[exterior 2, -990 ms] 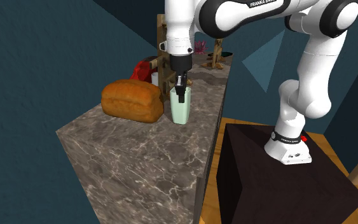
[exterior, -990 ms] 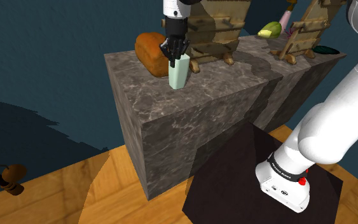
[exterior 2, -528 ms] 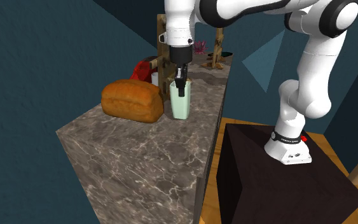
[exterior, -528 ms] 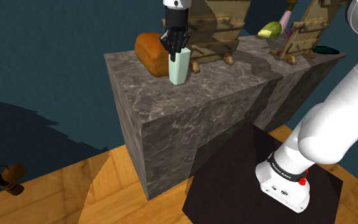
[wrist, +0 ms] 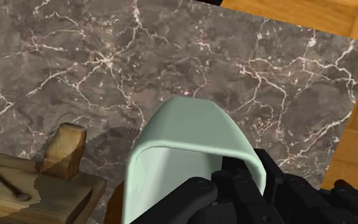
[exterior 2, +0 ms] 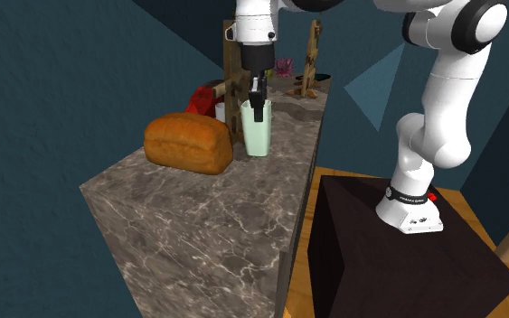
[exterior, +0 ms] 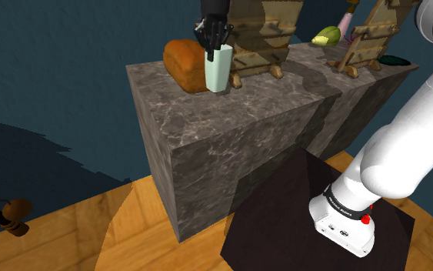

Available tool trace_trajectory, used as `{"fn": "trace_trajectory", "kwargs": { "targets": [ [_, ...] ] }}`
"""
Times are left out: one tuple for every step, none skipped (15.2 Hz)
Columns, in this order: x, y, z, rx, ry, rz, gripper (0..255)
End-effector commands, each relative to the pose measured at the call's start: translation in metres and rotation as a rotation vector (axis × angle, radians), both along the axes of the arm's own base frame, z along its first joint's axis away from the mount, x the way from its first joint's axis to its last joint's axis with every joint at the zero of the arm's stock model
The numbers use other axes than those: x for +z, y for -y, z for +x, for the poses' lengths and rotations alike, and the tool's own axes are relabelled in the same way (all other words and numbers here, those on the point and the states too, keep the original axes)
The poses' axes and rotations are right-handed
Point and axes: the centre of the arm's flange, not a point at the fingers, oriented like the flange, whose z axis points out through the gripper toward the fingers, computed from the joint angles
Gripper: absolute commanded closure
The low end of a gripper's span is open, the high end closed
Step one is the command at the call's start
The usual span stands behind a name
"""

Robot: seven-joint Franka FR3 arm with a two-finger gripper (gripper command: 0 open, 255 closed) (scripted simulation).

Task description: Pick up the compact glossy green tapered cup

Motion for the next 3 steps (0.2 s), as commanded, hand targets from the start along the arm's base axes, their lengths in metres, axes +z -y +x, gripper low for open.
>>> {"fn": "trace_trajectory", "kwargs": {
  "targets": [
    [0.011, -0.0004, 0.0001, 0.0, 0.0, 0.0, 255],
    [0.0117, -0.0003, 0.0001, 0.0, 0.0, 0.0, 255],
    [0.0117, -0.0004, 0.0001, 0.0, 0.0, 0.0, 255]
  ]
}}
